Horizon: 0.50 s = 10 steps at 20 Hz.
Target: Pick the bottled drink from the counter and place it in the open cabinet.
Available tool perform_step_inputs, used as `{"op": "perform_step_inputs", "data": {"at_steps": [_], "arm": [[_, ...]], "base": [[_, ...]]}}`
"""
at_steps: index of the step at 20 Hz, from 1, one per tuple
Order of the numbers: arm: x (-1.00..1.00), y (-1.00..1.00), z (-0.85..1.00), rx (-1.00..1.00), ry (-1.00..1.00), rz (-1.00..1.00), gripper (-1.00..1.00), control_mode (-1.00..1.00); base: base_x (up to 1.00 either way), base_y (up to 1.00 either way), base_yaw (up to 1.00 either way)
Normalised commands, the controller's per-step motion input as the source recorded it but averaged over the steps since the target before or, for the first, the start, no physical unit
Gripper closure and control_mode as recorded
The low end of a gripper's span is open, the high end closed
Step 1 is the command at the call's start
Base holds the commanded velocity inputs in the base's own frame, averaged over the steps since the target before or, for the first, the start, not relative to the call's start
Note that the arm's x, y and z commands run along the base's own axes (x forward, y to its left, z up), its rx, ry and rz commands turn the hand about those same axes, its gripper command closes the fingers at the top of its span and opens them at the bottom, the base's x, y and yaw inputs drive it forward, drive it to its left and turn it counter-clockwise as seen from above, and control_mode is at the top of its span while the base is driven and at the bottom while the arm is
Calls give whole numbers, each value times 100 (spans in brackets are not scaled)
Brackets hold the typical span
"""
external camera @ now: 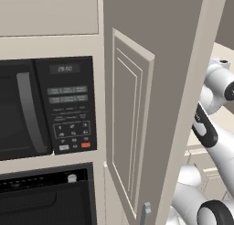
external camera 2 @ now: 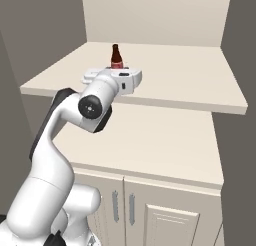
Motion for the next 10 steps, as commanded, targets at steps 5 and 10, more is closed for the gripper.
{"op": "perform_step_inputs", "data": {"at_steps": [5,10], "arm": [[7,0,-8,0,0,0,-100,-100],[12,0,-5,0,0,0,-100,-100]], "base": [[0,0,0],[0,0,0]]}}
